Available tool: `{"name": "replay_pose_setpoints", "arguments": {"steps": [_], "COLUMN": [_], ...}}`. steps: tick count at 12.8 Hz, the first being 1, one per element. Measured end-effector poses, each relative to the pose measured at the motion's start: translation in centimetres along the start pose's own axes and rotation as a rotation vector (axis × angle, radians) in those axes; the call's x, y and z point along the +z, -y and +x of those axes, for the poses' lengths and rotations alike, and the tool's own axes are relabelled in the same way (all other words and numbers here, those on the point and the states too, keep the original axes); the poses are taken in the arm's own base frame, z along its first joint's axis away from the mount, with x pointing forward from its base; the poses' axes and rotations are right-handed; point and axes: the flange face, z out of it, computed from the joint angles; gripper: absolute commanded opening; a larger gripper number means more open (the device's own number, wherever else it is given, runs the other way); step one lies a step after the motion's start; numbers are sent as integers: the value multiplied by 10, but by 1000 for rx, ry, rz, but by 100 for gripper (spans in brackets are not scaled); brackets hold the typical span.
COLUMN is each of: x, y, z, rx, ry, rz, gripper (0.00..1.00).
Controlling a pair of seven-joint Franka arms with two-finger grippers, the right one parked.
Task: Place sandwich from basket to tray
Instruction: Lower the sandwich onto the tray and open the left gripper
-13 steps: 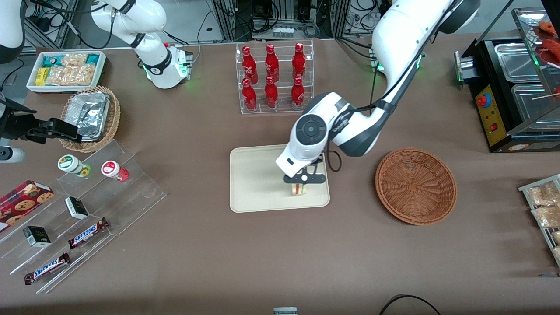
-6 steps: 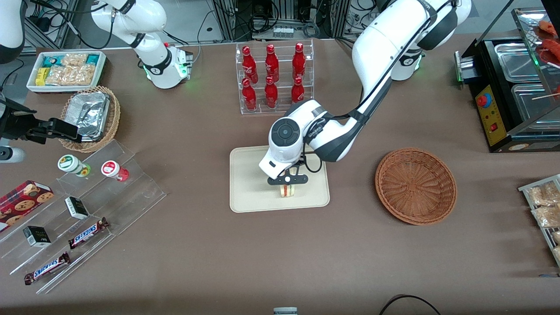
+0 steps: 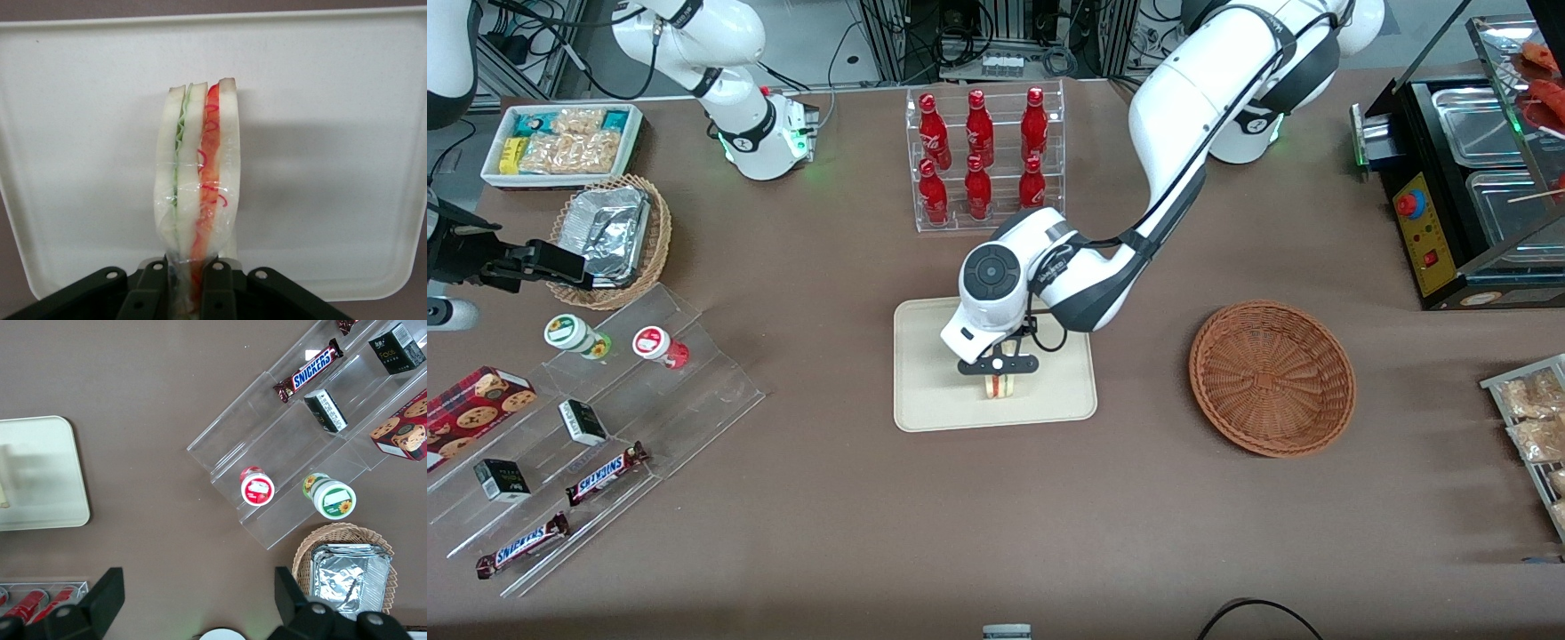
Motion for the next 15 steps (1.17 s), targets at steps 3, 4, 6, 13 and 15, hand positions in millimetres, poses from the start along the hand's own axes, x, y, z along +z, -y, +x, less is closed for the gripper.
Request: {"name": "replay_pose_setpoints", "arguments": {"steps": [3, 4, 6, 13, 15], "x": [10, 10, 8, 18, 22], "y": [-2, -2, -2, -3, -3], "z": [-1, 1, 3, 3, 3], "rx": [-18, -25, -37, -37, -36], "ry": [11, 10, 7, -2, -1], "rz": [6, 4, 1, 23, 27], "gripper": [0, 0, 0, 99, 100]}}
